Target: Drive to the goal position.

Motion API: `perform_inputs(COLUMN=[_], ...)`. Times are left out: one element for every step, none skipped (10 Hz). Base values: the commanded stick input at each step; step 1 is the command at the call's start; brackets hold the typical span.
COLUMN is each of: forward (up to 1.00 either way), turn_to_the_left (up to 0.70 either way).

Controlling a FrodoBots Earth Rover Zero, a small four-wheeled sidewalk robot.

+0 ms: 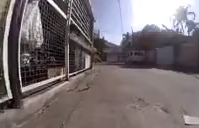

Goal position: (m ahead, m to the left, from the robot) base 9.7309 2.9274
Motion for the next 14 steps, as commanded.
perform_inputs(forward=[0.85, 0.85, 0.85, 0.85, 0.85, 0.85, 0.85, 0.85, 0.85, 0.85, 0.85, 0.85, 0.85, 0.85], turn_to_the_left=[-0.02, -0.02, -0.02, -0.02, -0.02, -0.02, -0.02, -0.02, -0.02, -0.02, -0.02, -0.02, -0.02, -0.02])
